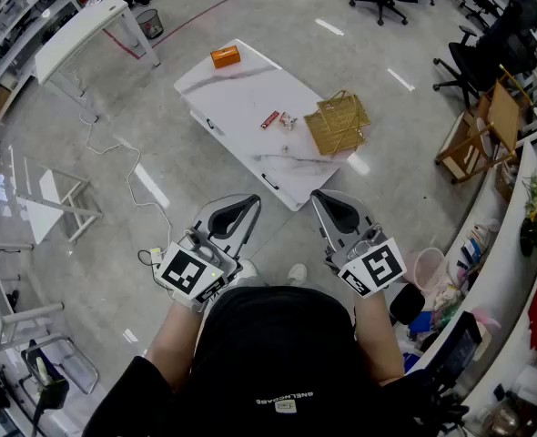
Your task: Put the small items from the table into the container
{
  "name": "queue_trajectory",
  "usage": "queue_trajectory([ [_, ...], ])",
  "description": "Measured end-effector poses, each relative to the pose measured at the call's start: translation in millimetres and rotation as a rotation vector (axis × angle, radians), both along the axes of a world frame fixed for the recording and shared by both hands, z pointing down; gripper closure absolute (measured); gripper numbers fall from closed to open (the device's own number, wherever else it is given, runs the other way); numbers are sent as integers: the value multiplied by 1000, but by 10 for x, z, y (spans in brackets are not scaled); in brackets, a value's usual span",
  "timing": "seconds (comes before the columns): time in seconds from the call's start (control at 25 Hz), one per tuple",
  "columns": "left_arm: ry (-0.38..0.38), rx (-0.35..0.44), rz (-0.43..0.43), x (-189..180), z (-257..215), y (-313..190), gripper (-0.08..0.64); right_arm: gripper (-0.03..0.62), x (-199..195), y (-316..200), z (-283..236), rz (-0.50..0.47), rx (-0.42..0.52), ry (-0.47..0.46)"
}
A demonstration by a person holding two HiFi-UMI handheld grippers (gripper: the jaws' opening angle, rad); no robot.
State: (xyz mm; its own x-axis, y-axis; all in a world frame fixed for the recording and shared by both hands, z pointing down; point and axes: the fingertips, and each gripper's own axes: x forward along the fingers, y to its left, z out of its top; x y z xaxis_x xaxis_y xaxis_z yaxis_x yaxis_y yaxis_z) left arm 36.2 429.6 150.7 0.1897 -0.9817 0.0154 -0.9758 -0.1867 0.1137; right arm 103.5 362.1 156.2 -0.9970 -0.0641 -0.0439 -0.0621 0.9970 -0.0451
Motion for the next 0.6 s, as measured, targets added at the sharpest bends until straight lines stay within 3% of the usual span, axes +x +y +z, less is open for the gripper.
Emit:
queue_trajectory([
  [0.12, 5, 29, -17, -62, 31, -12, 555, 592, -50, 31, 24, -13, 6, 6],
  [0.6, 33, -20, -39, -210, 151, 31, 555, 592, -170, 149, 67, -41, 16, 21],
])
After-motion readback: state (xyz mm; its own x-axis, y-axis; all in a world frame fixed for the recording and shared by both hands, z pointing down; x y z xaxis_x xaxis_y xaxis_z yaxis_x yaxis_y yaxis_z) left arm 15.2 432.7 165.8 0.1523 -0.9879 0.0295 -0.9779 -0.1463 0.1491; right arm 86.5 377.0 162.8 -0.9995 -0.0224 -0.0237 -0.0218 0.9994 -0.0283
